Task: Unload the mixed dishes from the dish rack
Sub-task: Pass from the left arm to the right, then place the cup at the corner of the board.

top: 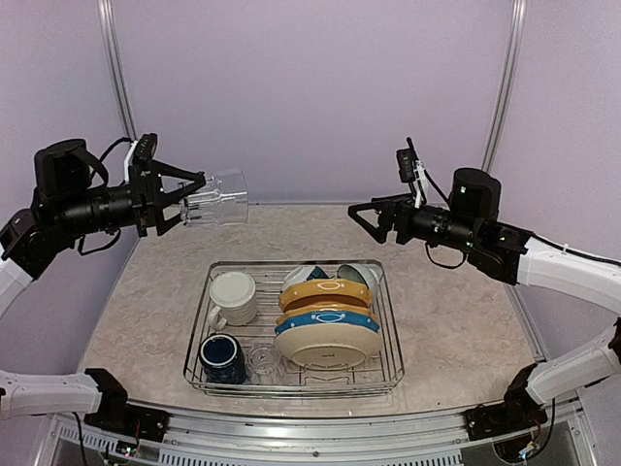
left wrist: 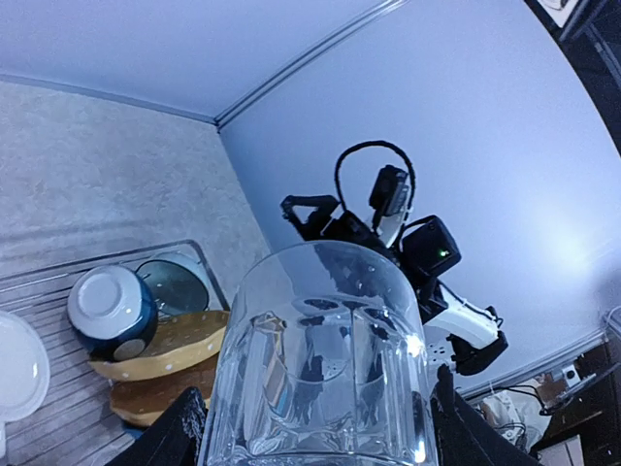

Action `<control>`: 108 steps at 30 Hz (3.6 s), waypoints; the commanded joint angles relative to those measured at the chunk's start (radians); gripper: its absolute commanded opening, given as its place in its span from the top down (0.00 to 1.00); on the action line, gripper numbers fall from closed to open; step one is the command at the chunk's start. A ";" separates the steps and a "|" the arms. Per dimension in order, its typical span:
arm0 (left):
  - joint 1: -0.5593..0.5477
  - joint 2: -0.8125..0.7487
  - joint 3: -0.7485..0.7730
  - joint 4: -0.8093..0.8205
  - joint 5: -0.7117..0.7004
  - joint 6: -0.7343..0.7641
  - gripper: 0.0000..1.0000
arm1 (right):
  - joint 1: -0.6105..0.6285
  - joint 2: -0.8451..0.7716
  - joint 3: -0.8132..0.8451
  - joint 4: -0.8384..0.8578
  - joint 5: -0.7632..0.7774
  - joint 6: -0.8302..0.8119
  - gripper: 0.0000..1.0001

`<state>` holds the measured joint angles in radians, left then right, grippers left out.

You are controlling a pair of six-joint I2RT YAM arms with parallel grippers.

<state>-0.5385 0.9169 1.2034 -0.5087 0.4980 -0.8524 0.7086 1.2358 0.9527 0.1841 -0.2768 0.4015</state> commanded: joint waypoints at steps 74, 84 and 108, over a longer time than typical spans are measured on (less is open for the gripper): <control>-0.014 0.145 -0.226 0.202 -0.099 -0.044 0.01 | -0.094 0.066 0.221 -0.495 0.589 -0.203 1.00; -0.029 0.113 -0.244 0.184 -0.115 -0.060 0.01 | -0.315 0.315 0.376 -0.640 0.319 -0.236 1.00; -0.177 0.073 -0.243 0.049 -0.271 -0.095 0.01 | -0.437 1.007 1.070 -1.056 0.381 -0.429 1.00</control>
<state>-0.7017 0.9722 0.9615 -0.4274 0.2554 -0.9417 0.2787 2.2082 1.9522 -0.8349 0.0608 0.0208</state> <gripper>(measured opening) 0.990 0.025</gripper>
